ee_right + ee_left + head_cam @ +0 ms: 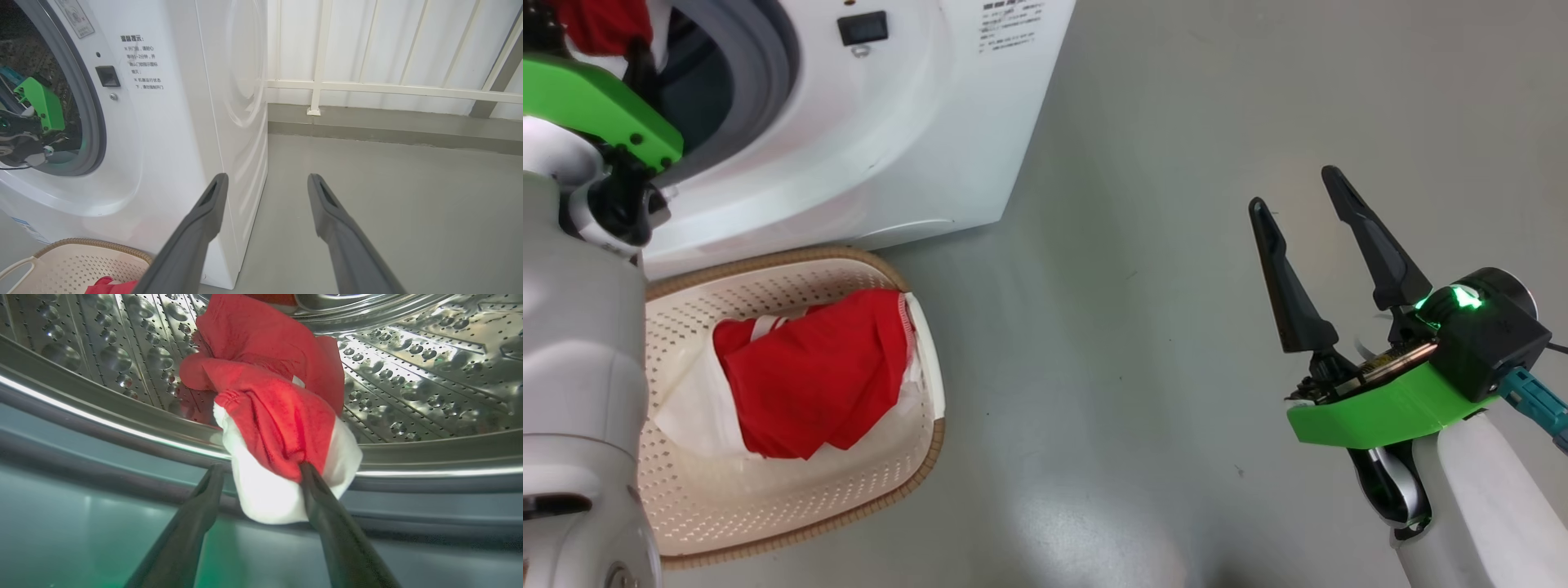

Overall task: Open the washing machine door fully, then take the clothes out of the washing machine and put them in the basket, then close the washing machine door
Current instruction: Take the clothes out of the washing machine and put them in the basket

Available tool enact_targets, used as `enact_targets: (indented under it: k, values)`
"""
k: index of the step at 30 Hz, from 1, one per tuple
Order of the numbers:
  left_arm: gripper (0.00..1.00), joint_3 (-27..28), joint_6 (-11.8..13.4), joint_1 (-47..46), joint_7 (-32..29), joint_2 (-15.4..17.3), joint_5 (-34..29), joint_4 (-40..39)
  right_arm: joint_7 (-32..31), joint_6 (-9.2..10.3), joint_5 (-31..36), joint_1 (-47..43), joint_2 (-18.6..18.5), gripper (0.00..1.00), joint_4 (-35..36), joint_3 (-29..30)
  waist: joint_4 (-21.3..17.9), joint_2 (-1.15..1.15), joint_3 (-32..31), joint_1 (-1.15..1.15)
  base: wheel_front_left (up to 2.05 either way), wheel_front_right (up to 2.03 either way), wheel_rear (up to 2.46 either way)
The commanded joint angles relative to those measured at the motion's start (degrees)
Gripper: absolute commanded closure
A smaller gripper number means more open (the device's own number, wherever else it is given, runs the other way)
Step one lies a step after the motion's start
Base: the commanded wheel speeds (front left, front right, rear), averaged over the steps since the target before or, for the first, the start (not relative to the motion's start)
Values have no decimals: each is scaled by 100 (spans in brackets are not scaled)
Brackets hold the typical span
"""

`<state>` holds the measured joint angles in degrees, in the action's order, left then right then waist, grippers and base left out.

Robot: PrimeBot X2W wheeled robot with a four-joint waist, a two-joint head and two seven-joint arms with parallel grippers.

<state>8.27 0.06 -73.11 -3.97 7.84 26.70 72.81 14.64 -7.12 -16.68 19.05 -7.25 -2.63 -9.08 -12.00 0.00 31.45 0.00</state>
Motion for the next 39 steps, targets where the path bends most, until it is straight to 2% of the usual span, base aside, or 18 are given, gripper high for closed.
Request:
enact_targets:
  k: [1,2,3,9,16,21,27,30,35,39]
  values:
    - [47,-19,53,-89,-45,268,-41,-84,36,-36,-36,-27,-60,0,165,-112,-19,0,9,0,0,0,0]
    - [78,-62,65,-97,-57,282,-76,-71,36,-36,-37,-28,-58,0,165,-108,-24,0,10,0,0,0,0]
    - [100,-108,68,-103,-50,293,-114,-63,36,-36,-37,-28,-56,0,162,-103,-27,0,10,0,0,0,0]
    - [100,-556,205,-41,320,425,-559,-52,36,-36,-46,-35,-27,0,125,-55,-15,0,-20,0,0,0,0]
    - [100,-870,219,84,1042,506,-843,-134,36,-36,-67,-39,18,0,61,-20,52,0,-104,0,0,0,0]
    - [100,-806,19,261,1568,468,-713,-227,36,-36,-62,-61,23,0,43,10,121,0,-233,0,0,0,0]
    - [100,-823,-160,657,1853,521,-710,-494,36,-36,-32,-110,33,0,36,43,192,0,-446,0,0,0,0]
    - [100,-847,-177,969,1890,555,-788,-894,36,-36,-21,-161,32,0,1,52,229,0,-588,0,0,0,0]
    - [100,-713,-40,1849,1895,571,-978,-2204,36,-36,-16,-236,44,0,-46,50,286,0,-862,0,0,0,0]
    - [100,-518,15,2734,1896,419,-1100,-3376,36,-36,-2,-350,44,0,-93,63,375,0,-1137,0,0,0,0]
